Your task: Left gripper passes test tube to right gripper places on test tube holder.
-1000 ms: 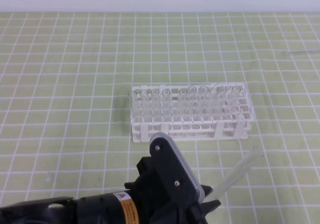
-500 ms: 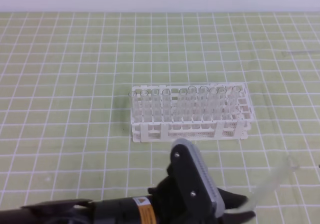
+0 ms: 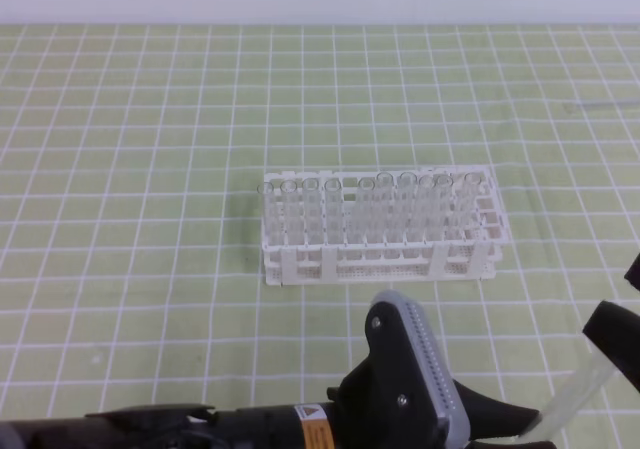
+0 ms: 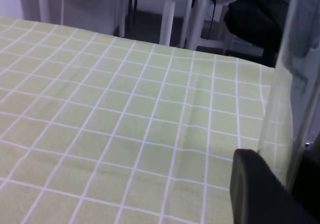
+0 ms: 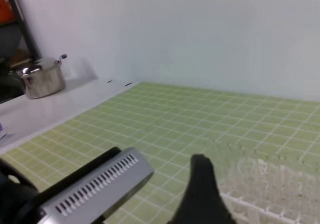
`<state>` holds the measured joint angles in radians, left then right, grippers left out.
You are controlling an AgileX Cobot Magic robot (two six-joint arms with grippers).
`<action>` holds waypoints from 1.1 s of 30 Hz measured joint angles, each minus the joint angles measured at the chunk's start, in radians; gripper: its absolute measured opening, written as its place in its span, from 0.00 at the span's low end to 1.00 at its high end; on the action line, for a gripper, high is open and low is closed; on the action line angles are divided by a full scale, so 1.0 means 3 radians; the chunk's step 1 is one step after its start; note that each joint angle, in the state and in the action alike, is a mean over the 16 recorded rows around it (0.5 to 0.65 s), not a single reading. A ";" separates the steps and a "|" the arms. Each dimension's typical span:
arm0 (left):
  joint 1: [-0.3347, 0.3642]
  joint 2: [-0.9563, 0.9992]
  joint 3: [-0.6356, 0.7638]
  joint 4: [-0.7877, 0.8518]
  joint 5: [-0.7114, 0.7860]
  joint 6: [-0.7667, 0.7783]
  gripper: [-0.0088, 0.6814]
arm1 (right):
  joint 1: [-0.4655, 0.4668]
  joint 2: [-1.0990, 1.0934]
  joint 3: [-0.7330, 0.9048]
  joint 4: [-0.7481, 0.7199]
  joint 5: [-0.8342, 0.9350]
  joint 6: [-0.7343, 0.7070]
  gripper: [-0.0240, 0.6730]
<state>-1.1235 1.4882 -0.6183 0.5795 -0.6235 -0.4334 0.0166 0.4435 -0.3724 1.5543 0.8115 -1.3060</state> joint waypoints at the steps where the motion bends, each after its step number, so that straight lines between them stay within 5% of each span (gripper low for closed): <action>1: 0.0000 0.0011 -0.0005 -0.0003 -0.0019 0.0002 0.19 | 0.0000 0.0011 0.0000 -0.0011 0.0031 -0.0022 0.68; 13: 0.0000 0.0063 -0.0105 -0.0020 -0.0173 0.0021 0.19 | 0.0000 0.0029 0.0000 -0.0221 0.0204 -0.0134 0.63; 27: 0.0000 0.0149 -0.0170 -0.0142 -0.0348 0.0022 0.19 | 0.0000 0.0029 -0.0002 -0.0305 0.0182 -0.0145 0.27; 33: 0.0000 0.0176 -0.0184 -0.0310 -0.0402 0.0027 0.22 | 0.0000 0.0029 -0.0005 -0.0329 0.0143 -0.0153 0.20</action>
<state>-1.1234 1.5411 -0.6735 0.4864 -0.7443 -0.4254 0.0166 0.4523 -0.3737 1.4556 0.8545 -1.3520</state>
